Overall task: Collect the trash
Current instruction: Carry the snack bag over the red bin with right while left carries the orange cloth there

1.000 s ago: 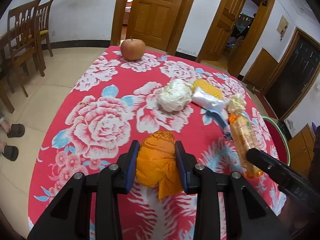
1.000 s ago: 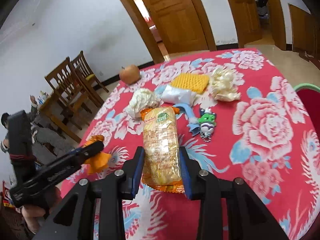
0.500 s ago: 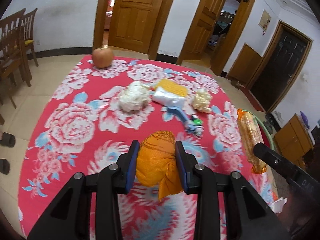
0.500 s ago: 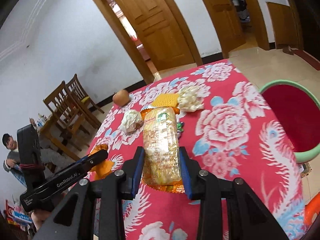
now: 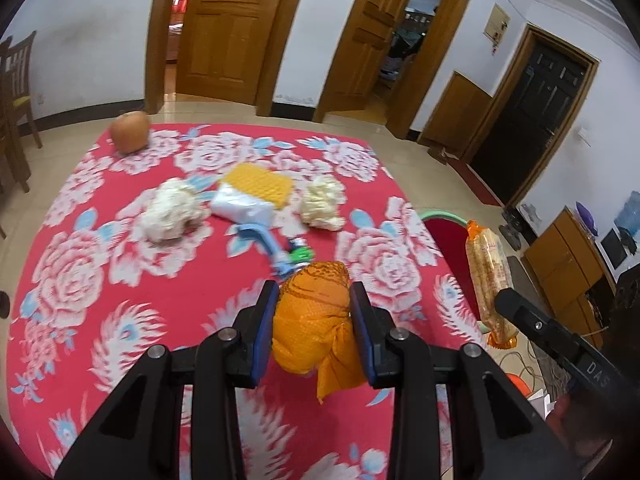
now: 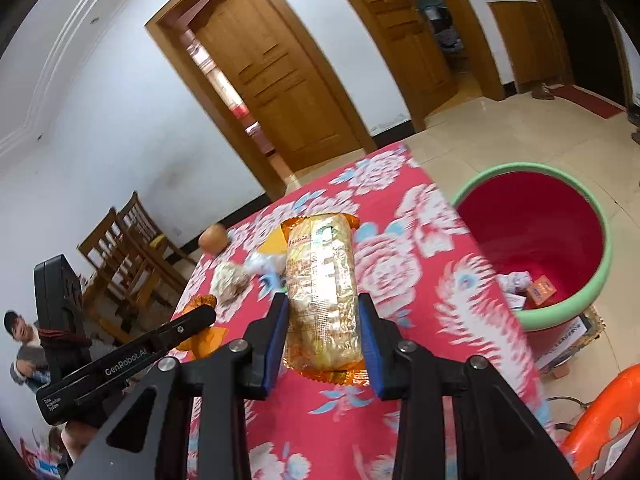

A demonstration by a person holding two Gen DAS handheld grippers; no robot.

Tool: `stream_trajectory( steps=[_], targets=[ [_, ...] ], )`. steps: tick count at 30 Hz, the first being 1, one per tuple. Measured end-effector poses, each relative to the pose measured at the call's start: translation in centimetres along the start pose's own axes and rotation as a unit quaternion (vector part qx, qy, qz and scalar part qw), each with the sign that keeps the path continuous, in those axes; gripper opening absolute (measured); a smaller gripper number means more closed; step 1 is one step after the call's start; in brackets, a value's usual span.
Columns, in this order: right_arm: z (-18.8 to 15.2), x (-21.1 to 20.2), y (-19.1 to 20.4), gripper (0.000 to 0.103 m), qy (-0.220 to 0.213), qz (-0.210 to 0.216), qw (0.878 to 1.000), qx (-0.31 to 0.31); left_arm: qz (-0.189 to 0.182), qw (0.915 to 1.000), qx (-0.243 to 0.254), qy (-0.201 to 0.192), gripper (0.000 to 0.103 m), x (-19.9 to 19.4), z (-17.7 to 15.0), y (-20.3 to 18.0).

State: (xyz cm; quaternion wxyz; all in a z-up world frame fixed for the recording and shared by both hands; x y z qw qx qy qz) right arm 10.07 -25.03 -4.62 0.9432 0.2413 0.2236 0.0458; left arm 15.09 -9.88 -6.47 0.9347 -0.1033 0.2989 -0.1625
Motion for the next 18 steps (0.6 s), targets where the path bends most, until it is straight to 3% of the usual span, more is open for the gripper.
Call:
stream_trajectory(
  steps=[9, 18],
  targets=[
    [3.0, -0.8, -7.3, 0.037, -0.036, -0.067, 0.996, 0.041, -0.027, 0.9989, 0.036, 0.011, 0.036, 3.6, 0.7, -5.4],
    [3.6, 0.7, -13.5, 0.037, -0.046, -0.118, 0.989, 0.074, -0.041, 0.9965, 0.067, 0.029, 0.036, 7.3, 0.4, -9.3]
  ],
)
Point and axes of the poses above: each gripper's, at about its wrist camera, not at the fingertips, and x roughly the way its jaws point, y to its left, z to its top, the point moved 10 cm from there along x, roughly the way its jaws point, and after that the axes turned 13 degrees about -y, right-handed, at the moved point
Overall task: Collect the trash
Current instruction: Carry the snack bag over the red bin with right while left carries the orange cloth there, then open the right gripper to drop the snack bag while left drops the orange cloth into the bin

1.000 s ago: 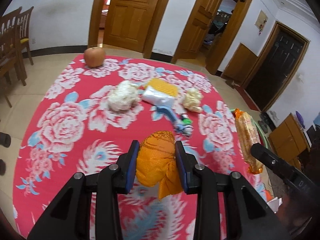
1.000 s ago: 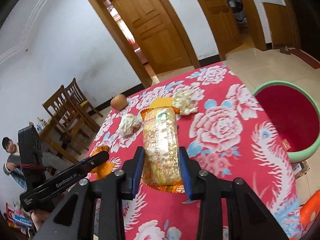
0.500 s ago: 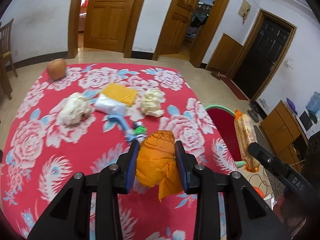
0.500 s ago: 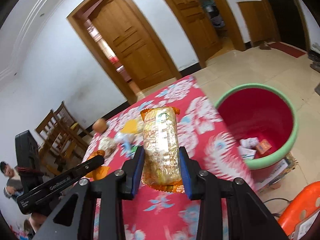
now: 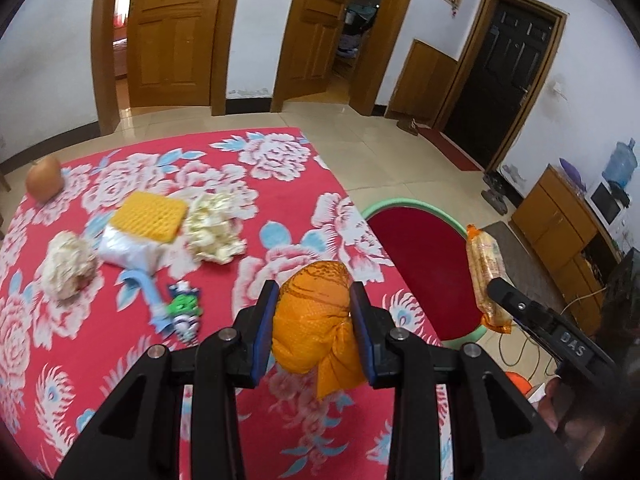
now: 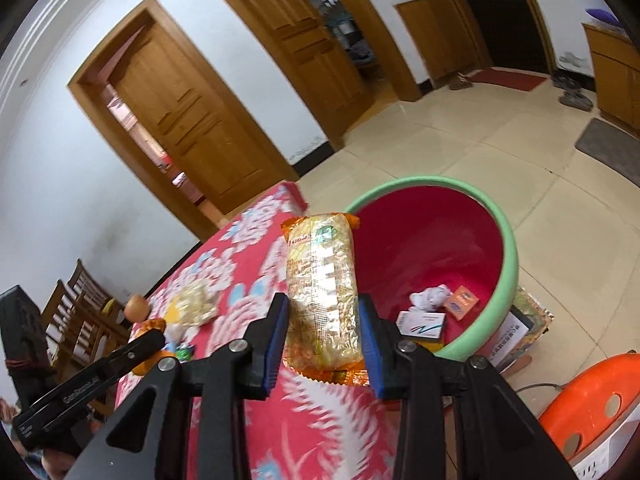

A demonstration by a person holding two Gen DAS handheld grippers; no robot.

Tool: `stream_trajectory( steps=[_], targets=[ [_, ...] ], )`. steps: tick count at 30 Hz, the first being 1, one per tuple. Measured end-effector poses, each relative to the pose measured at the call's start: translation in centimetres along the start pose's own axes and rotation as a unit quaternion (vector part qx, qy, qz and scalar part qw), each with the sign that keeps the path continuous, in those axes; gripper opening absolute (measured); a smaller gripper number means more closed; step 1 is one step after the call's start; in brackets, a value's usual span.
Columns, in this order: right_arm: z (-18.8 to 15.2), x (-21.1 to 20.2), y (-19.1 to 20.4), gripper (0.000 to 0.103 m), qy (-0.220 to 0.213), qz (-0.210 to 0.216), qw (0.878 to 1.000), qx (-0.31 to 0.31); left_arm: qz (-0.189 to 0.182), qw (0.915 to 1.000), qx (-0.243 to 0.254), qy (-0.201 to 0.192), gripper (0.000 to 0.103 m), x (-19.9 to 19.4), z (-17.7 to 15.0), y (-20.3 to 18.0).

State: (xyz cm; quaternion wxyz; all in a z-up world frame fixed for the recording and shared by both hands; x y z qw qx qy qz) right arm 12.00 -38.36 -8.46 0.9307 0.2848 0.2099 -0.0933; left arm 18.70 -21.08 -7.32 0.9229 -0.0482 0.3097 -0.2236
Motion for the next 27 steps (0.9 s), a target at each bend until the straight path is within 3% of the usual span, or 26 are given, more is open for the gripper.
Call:
stream_trajectory(
  steps=[9, 16, 27],
  targets=[
    [-0.4, 3.0, -3.5, 0.039, 0.02, -0.039, 0.999, 0.017, 0.0, 0.9999, 0.01, 0.012, 0.036, 2.9, 0.1, -1.7],
    [-0.4, 3.5, -4.3, 0.047, 0.026, -0.043, 0.999, 0.022, -0.001, 0.9994, 0.027, 0.023, 0.036, 4.6, 0.1, -3.4],
    [2.2, 0.3, -5.7, 0.058, -0.028, -0.049, 0.996, 0.064, -0.026, 0.9979, 0.054, 0.026, 0.036, 8.3, -0.4, -7.9]
  ],
)
Point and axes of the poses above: each gripper's, at about its wrist camera, not at the fingertips, and x roughly the way its jaws point, y to its left, z to its top, the point moved 10 cm from there along x, roughly the way its jaws point, and after that the axes turned 13 degrees about -y, right-handed, at the moved point
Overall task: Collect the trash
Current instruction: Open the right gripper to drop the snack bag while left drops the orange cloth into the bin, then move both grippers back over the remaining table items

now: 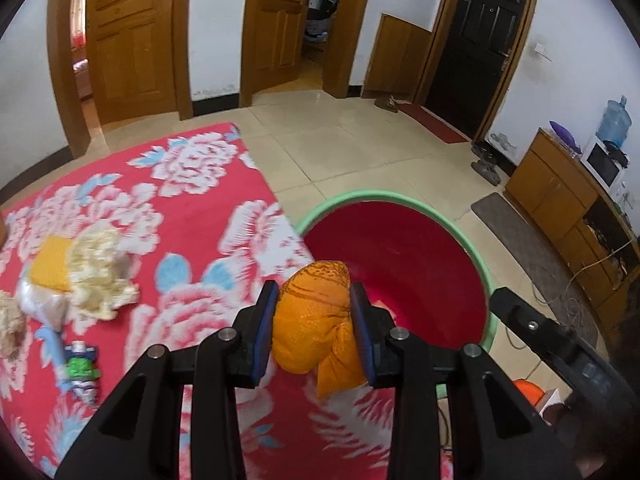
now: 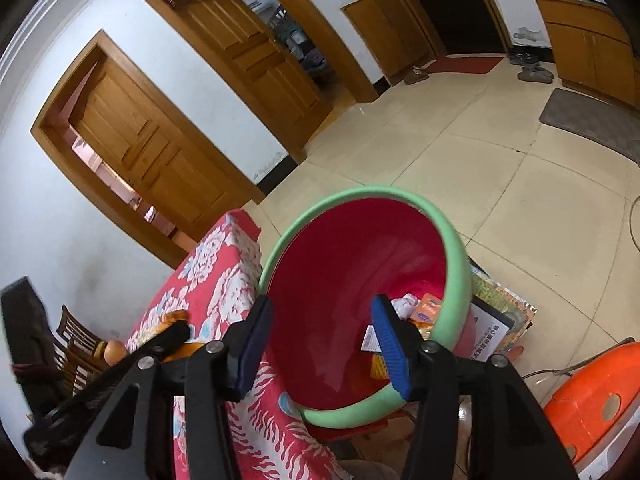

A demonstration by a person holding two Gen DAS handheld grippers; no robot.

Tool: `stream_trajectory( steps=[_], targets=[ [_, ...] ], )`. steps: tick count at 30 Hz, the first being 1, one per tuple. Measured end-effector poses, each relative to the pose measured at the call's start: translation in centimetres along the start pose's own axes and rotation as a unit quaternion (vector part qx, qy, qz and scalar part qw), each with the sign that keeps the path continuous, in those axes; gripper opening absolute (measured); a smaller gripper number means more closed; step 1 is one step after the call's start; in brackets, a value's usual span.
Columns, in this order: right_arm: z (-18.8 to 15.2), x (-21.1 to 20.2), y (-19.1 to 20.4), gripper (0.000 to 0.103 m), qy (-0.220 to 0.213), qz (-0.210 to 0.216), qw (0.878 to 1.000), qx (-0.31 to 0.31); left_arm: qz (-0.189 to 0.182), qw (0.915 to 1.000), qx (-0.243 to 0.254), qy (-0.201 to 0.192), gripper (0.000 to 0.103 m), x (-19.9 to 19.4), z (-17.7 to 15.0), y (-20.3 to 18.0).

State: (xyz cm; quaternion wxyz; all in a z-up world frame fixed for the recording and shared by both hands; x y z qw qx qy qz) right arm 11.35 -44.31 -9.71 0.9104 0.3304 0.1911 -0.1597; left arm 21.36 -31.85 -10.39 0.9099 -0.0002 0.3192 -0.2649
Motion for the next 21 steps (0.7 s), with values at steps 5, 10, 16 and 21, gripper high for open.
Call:
stream_trajectory(
  steps=[5, 10, 16, 21],
  targets=[
    [0.3, -0.1, -1.6, 0.064, -0.011, -0.023, 1.0, 0.007, -0.016, 0.9998, 0.007, 0.011, 0.036, 1.7, -0.2, -1.9],
    [-0.3, 0.5, -3.2, 0.064, 0.001, -0.036, 0.999, 0.019, -0.031, 0.9989, 0.035, 0.01, 0.041, 2.1, -0.5, -3.4],
    [-0.7, 0.8, -4.0, 0.064, 0.006, -0.039, 0.999, 0.024, -0.027, 0.9984, 0.05, 0.002, 0.057, 1.8, -0.7, -3.8],
    [-0.8, 0.5, -3.8, 0.064, 0.005, -0.037, 0.999, 0.022, -0.027, 0.9987, 0.044, -0.001, 0.057, 0.8, -0.5, -3.6]
  ],
)
Point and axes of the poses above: each gripper's, at about its wrist camera, not at the fingertips, and x roughly the way its jaws point, y to its left, z to its top, the point moved 10 cm from there along x, roughly the way its jaws point, and after that the axes turned 13 degrees about -y, right-handed, at the moved point
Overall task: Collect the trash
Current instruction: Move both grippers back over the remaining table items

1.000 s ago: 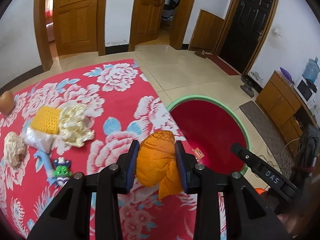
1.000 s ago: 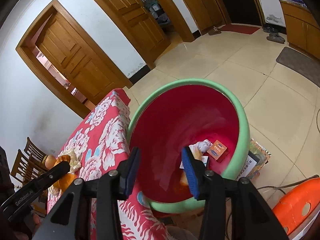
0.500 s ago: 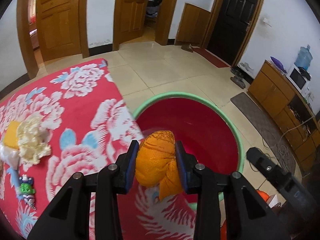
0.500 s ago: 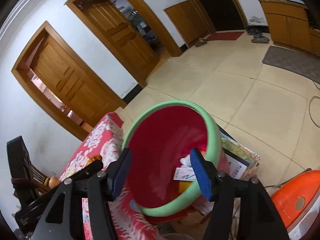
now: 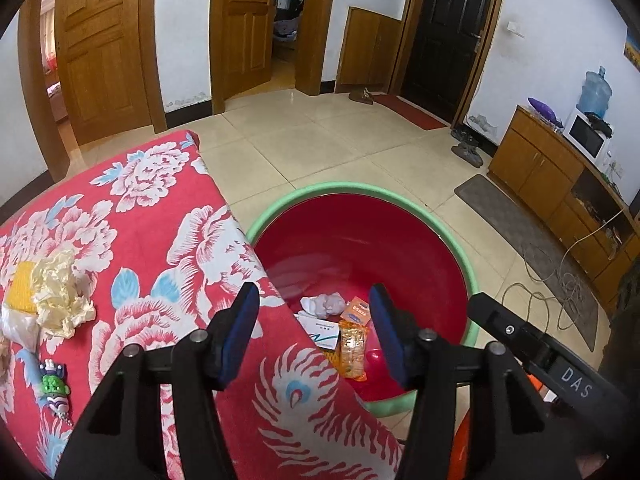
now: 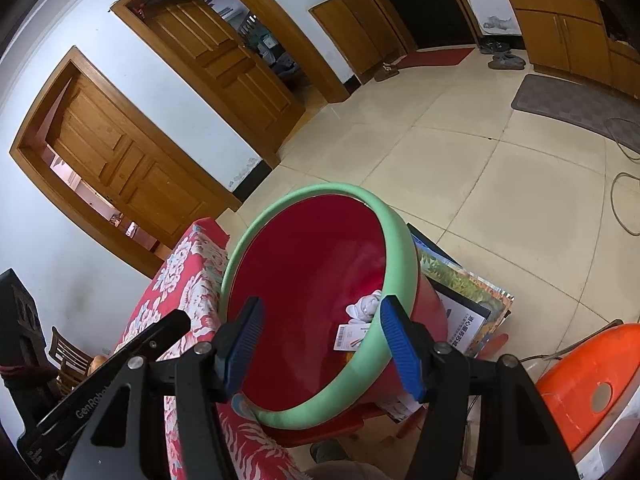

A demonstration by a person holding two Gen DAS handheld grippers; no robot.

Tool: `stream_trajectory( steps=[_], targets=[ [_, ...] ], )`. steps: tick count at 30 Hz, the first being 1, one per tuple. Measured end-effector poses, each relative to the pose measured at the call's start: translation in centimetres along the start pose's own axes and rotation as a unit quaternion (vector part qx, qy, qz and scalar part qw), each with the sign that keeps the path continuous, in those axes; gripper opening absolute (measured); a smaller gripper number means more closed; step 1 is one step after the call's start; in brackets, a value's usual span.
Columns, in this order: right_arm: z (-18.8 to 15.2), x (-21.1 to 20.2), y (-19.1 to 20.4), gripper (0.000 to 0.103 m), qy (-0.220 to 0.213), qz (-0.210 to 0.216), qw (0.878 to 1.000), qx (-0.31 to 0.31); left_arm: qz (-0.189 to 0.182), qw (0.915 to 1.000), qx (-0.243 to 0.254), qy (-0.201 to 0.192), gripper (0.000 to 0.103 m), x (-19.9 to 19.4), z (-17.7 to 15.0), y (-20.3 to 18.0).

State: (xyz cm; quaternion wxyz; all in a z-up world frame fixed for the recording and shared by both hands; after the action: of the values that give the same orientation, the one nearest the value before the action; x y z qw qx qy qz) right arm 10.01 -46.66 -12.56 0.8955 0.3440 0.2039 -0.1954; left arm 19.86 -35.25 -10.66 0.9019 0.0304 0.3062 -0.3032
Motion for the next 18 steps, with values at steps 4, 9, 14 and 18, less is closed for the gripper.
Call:
stream_trajectory(
  steps=[4, 9, 14, 18],
  targets=[
    [-0.3, -0.7, 1.1, 0.064, 0.002, 0.01, 1.0, -0.013, 0.007, 0.9999, -0.005, -0.007, 0.057, -1.1, 0.1, 0.5],
    [-0.8, -2.1, 3.1, 0.064, 0.0, 0.029, 0.999, -0.028, 0.021, 0.9995, -0.017, -0.014, 0.057, -3.1, 0.1, 1.9],
    [-1.3, -3.5, 5.5, 0.067, -0.003, 0.045, 0.998, -0.046, 0.04, 0.9984, -0.032, -0.025, 0.057, -5.6, 0.0, 4.0],
    [-2.0, -4.5, 7.2, 0.07, -0.003, 0.059, 0.997, -0.058, 0.054, 0.9969, -0.045, -0.035, 0.057, -7.5, -0.1, 6.0]
  ],
)
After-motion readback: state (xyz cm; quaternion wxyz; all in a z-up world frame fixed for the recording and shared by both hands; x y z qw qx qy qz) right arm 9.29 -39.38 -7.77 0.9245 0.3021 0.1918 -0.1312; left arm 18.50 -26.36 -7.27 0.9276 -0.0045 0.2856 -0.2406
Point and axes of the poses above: each gripper's, at about its wrist camera, not at the fingertips, and x roughly the way its jaws point, y to its left, z to its top, the point moved 10 cm from there along x, roughly the way its jaws point, and after that the axes turned 13 degrees about -y, right-handed, at the moved point
